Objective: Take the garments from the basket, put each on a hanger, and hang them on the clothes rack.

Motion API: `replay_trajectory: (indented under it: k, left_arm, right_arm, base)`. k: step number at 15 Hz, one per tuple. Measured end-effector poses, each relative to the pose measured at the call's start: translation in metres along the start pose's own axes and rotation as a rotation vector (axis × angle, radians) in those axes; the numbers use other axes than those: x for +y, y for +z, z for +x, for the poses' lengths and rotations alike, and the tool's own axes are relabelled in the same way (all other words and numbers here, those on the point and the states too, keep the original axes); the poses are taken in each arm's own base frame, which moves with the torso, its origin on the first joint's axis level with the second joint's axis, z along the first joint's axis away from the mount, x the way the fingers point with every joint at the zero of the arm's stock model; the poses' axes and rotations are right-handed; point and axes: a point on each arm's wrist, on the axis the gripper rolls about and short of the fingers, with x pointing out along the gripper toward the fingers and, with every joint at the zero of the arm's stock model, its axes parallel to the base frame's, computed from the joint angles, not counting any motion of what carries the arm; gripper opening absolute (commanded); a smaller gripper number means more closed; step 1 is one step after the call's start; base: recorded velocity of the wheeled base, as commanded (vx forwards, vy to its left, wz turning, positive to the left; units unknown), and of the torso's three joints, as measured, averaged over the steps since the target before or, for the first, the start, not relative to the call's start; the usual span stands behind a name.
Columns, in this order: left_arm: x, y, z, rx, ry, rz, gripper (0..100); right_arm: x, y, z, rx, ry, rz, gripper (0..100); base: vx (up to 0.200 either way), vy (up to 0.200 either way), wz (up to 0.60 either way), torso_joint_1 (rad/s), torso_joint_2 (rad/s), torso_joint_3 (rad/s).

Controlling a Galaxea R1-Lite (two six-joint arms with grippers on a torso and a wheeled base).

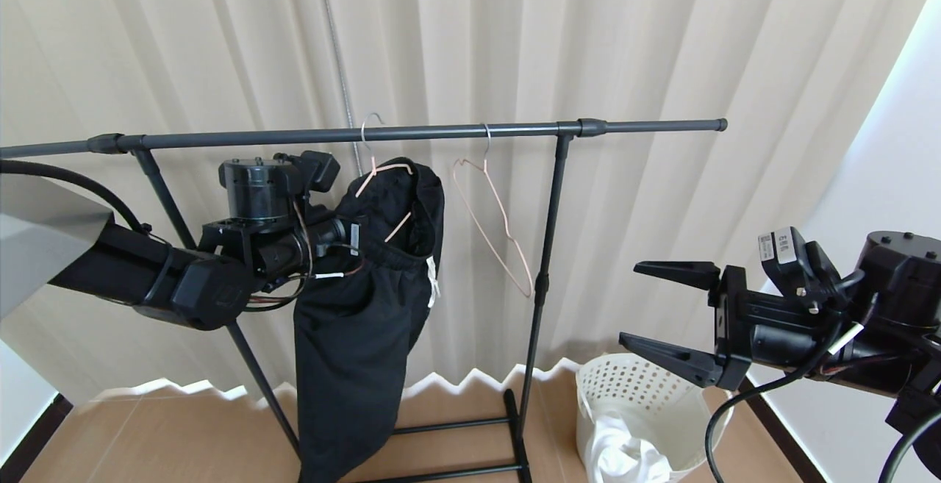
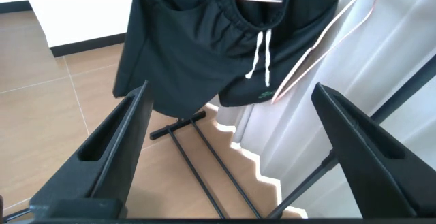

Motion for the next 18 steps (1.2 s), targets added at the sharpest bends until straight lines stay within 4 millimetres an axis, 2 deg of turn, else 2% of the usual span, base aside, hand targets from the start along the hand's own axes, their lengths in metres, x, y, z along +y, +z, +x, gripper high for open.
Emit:
replay_trajectory:
  k: [9, 18]
  left_arm:
    - [0.003, 0.001, 0.042, -0.039, 0.015, -0.058, 0]
    - [0.008, -0.005, 0.063, -0.044, 0.023, -0.091, 0]
  right_arm:
    - [-0.001, 0.0, 0.001, 0.004, -0.017, -0.001, 100]
    - [-0.002, -0.001, 0.001, 0.005, -0.016, 0.0, 100]
  base:
    - [0.0, 0.0, 0.0, 0.0, 0.0, 0.0]
    - [0.0, 0.0, 0.0, 0.0, 0.0, 0.0]
